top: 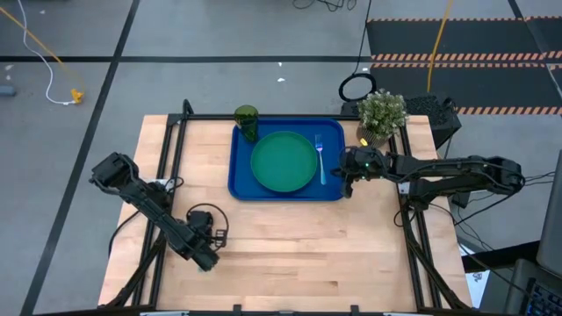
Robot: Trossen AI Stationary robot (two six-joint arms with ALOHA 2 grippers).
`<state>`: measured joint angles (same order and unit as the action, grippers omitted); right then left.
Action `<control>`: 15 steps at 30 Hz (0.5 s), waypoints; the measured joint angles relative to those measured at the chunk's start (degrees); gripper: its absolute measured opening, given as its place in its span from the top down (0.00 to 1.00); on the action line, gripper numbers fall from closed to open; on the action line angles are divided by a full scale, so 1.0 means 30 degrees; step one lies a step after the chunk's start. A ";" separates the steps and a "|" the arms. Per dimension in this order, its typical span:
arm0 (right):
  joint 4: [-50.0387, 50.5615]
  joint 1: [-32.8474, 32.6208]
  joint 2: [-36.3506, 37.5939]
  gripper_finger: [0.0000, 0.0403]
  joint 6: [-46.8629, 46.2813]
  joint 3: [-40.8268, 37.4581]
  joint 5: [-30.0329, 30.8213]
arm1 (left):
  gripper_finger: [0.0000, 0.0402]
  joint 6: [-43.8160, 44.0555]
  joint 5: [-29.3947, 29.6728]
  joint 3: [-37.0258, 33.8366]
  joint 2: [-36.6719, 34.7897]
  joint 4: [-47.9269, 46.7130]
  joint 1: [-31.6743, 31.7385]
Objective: Pick and place plate/cup/fork/spoon on tray
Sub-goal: Put the spoon beside the blue fork
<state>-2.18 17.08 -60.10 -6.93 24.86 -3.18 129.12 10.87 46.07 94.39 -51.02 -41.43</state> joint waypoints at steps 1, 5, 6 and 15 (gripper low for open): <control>-0.0098 0.0000 0.0000 1.00 -0.0210 0.0000 0.0000 | 0.97 -0.0065 0.0225 -0.0009 0.0007 -0.0015 0.0000; -0.1198 -0.0323 0.0000 1.00 -0.1614 0.0000 0.0004 | 0.95 -0.0606 0.1516 0.0138 0.0051 0.0056 0.0007; -0.1589 -0.0466 0.0000 1.00 -0.2102 0.0000 0.0000 | 0.94 -0.0776 0.2080 0.0254 0.0082 0.0049 0.0011; -0.5544 -0.2806 -0.0007 1.00 -0.4232 0.0000 0.0118 | 0.97 -0.5011 1.0882 0.3440 0.0089 -0.0014 0.0535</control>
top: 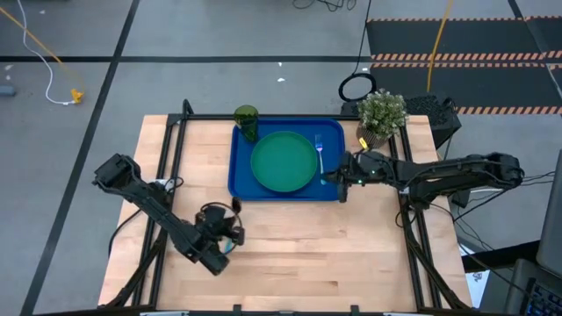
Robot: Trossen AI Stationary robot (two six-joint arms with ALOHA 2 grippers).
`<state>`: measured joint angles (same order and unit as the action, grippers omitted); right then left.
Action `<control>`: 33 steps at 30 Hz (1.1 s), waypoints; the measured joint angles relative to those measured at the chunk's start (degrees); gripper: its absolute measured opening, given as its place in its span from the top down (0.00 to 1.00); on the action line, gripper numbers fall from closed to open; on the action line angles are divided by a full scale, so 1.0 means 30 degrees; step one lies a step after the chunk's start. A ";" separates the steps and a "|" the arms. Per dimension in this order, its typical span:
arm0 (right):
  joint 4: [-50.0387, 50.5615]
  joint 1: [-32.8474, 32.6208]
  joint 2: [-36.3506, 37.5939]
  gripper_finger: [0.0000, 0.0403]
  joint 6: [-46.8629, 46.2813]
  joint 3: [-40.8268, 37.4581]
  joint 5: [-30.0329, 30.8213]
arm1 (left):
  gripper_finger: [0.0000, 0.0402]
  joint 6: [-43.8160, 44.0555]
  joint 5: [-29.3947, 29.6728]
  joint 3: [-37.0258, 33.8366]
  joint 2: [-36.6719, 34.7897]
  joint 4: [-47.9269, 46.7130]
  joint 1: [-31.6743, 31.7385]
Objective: Pick and place plate/cup/fork/spoon on tray
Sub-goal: Put the spoon beside the blue fork
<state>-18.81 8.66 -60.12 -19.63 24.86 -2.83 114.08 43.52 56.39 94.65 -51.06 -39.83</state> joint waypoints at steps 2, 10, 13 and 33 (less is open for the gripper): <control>-0.0991 -0.0695 0.0000 1.00 -0.0106 0.0000 0.0035 | 0.96 -0.1651 0.1449 0.0853 -0.0002 -0.0048 0.0333; -0.3917 -0.2982 -0.0094 0.89 0.0431 0.0000 0.1017 | 0.98 -0.9926 0.6861 0.4159 -0.0029 0.1371 0.2514; -0.4716 -0.3677 -0.0415 0.82 0.0788 0.0000 0.1527 | 0.96 -1.3957 0.7619 0.4690 -0.0044 0.3727 0.3578; -0.9886 -0.5092 -0.5497 0.50 0.3344 0.0007 0.3929 | 0.98 -3.3724 0.4884 0.4769 0.3700 2.7163 0.7450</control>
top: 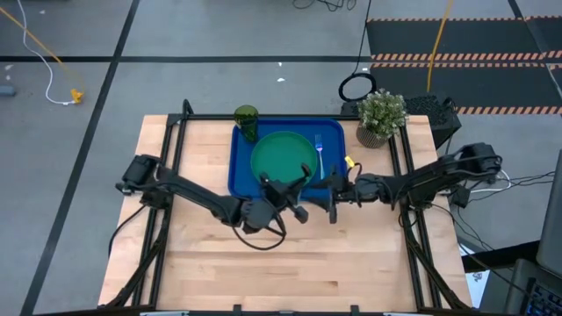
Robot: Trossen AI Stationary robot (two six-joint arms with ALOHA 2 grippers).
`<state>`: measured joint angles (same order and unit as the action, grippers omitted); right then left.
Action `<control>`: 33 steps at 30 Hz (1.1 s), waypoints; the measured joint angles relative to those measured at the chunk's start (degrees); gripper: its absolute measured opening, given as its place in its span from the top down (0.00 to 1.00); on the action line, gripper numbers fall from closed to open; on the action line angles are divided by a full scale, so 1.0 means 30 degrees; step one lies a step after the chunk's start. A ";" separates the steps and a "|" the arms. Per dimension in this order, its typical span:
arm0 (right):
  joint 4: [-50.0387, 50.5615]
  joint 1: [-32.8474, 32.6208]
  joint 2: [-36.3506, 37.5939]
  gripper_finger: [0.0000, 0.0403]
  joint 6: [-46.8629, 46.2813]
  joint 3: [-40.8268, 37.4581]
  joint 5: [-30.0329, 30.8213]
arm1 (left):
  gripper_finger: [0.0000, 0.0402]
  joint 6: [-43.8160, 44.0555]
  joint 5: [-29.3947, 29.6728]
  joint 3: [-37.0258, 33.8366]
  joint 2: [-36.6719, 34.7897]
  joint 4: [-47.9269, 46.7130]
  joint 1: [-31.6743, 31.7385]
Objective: Pick and place plate/cup/fork/spoon on tray
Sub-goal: Put the spoon beside the blue fork
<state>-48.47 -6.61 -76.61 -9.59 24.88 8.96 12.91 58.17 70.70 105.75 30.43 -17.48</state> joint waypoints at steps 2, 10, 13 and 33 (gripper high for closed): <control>-0.0460 0.0000 -0.0529 0.50 0.0010 0.0000 -0.0010 | 0.97 -0.0210 -0.0048 0.0000 0.0394 0.0594 0.0071; -0.2547 -0.0012 -0.2394 0.51 -0.0038 -0.0007 -0.0948 | 0.98 -0.0449 -0.0051 -0.0007 0.0671 0.1030 0.0301; -0.3692 -0.0079 -0.3105 0.51 -0.0051 -0.0007 -0.1085 | 0.98 -0.0675 -0.0058 -0.0007 0.0693 0.1064 0.0379; -0.5021 -0.0087 -0.3799 0.86 -0.0625 -0.0007 -0.0576 | 0.97 -0.0270 -0.2080 -0.0007 0.0686 0.1314 0.0572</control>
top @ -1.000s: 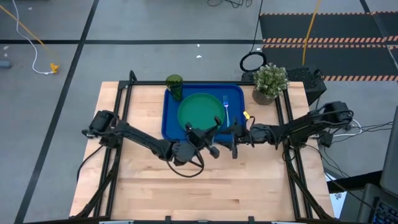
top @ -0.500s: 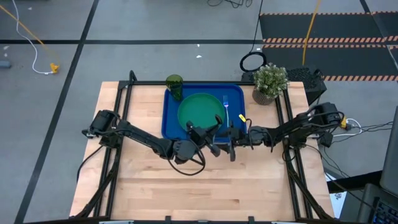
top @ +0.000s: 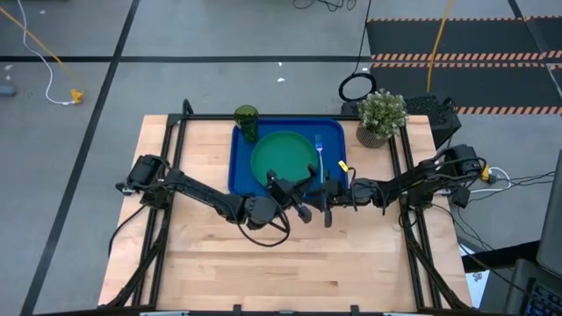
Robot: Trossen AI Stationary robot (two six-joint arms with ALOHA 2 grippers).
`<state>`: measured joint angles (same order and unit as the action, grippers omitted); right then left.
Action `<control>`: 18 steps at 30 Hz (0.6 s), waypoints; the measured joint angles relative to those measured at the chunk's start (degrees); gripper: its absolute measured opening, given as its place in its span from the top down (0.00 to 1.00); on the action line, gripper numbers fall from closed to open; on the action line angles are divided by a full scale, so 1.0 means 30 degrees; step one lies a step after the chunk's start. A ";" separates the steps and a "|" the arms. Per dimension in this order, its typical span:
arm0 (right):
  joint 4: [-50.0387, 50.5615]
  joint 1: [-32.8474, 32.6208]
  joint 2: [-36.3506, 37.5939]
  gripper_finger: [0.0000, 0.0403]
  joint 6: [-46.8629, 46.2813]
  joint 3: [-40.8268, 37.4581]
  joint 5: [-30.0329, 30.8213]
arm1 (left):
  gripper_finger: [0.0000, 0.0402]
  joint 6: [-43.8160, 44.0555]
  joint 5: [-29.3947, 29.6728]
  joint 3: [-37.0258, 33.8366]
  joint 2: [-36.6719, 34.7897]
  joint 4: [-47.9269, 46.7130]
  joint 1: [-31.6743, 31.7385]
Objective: Pick and place plate/cup/fork/spoon on tray
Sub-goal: Put the spoon beside the blue fork
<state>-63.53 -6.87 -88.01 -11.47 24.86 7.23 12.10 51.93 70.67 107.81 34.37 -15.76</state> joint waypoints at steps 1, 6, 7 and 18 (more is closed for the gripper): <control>0.0015 0.0001 0.0000 0.90 -0.0005 0.0000 -0.0129 | 0.96 -0.0007 -0.0445 0.0000 0.0000 0.0000 0.0018; 0.0411 0.0026 0.0277 0.98 -0.0387 0.0000 -0.0656 | 0.87 0.0057 -0.1693 0.0000 0.0000 0.0034 -0.0001; 0.0639 0.0131 0.0464 0.98 -0.0491 0.0000 -0.0998 | 0.84 0.0069 -0.1730 0.0000 -0.0007 0.0036 -0.0069; 0.6314 0.1092 0.5352 1.00 -0.0740 0.0000 -0.4158 | 0.60 0.0243 -0.1954 0.0000 -0.2242 -0.4486 -0.0723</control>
<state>-44.59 -3.60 -71.95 -13.69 24.86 -5.24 12.83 46.07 70.67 101.08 20.91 -17.93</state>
